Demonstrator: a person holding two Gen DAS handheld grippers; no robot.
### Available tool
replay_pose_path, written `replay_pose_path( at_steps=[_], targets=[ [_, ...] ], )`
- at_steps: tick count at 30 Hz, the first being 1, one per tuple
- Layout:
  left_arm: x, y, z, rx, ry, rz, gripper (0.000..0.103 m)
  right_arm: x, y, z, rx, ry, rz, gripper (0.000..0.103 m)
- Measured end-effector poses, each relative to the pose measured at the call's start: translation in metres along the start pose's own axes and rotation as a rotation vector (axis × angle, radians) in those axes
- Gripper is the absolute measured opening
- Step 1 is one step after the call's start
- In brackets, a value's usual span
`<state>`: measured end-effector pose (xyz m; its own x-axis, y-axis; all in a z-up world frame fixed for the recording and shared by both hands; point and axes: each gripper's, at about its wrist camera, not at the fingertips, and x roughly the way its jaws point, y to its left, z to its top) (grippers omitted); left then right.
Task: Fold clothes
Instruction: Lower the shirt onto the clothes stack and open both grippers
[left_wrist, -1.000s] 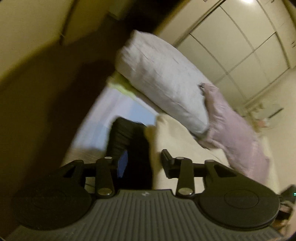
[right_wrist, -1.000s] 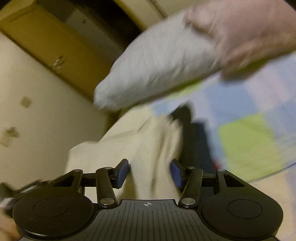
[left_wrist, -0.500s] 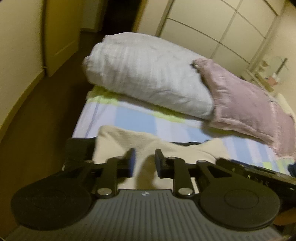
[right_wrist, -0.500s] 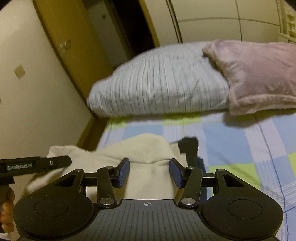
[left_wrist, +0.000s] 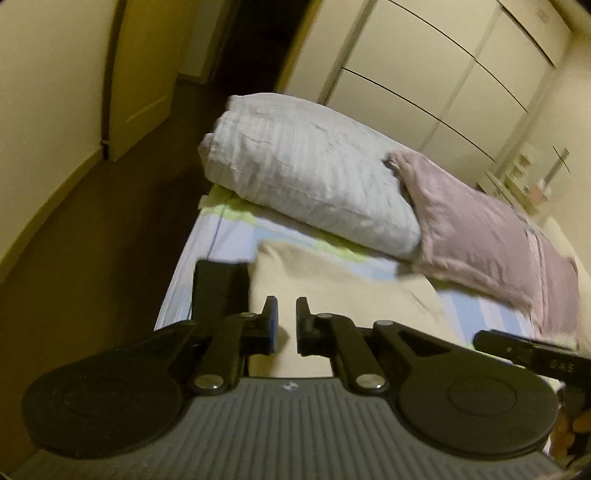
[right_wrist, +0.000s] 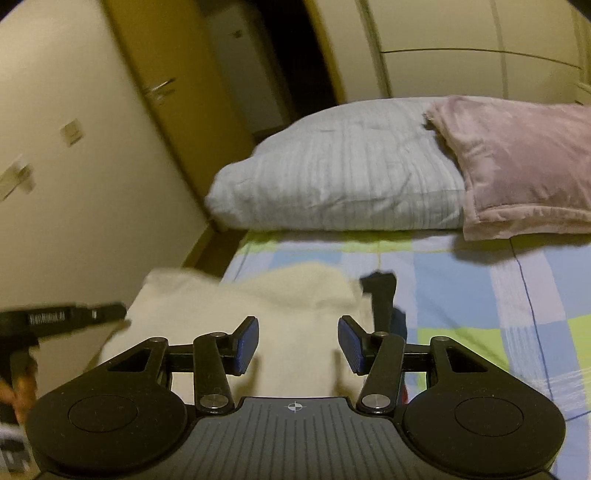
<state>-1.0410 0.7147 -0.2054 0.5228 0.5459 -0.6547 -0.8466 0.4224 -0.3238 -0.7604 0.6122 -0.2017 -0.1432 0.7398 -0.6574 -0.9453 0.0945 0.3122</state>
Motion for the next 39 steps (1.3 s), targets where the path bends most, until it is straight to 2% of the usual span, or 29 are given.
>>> replay_pose_path(
  at_steps=[5,9,12,18,19,22,25,31,32,33,34,36,38,39],
  targets=[
    [-0.014,-0.017,-0.028,0.097,0.06,0.027,0.005,-0.016,0.024,-0.034,-0.111,0.069,0.007,0.052],
    [0.011,-0.009,-0.039,0.067,0.133,0.111,0.005,0.013,0.036,-0.052,-0.133,0.158,0.01,0.052],
    [0.02,-0.005,-0.039,0.053,0.142,0.135,0.005,0.026,0.043,-0.056,-0.157,0.187,-0.004,0.052],
    [0.003,-0.013,-0.029,0.035,0.16,0.161,0.006,0.015,0.045,-0.051,-0.145,0.213,-0.04,0.053],
    [-0.003,-0.015,-0.029,0.035,0.159,0.171,0.008,0.011,0.046,-0.05,-0.132,0.22,-0.045,0.053],
    [-0.02,-0.025,-0.027,0.037,0.156,0.21,0.025,0.004,0.049,-0.052,-0.108,0.273,-0.063,0.053],
    [-0.037,-0.036,-0.027,0.038,0.151,0.227,0.029,-0.002,0.051,-0.056,-0.104,0.313,-0.061,0.053],
    [-0.07,-0.062,-0.031,0.033,0.131,0.245,0.04,-0.036,0.055,-0.059,-0.098,0.249,-0.059,0.055],
    [-0.076,-0.067,-0.033,0.043,0.126,0.254,0.041,-0.044,0.056,-0.06,-0.1,0.233,-0.062,0.061],
    [-0.082,-0.074,-0.034,0.055,0.121,0.264,0.041,-0.051,0.059,-0.06,-0.105,0.217,-0.068,0.074],
    [-0.086,-0.079,-0.036,0.065,0.114,0.272,0.042,-0.059,0.06,-0.061,-0.109,0.199,-0.072,0.077],
    [-0.098,-0.09,-0.042,0.08,0.099,0.295,0.046,-0.075,0.061,-0.065,-0.109,0.173,-0.076,0.077],
    [-0.112,-0.103,-0.049,0.097,0.085,0.335,0.057,-0.09,0.061,-0.07,-0.104,0.161,-0.085,0.077],
    [-0.119,-0.11,-0.053,0.11,0.073,0.358,0.059,-0.098,0.062,-0.073,-0.108,0.157,-0.093,0.077]
  ],
)
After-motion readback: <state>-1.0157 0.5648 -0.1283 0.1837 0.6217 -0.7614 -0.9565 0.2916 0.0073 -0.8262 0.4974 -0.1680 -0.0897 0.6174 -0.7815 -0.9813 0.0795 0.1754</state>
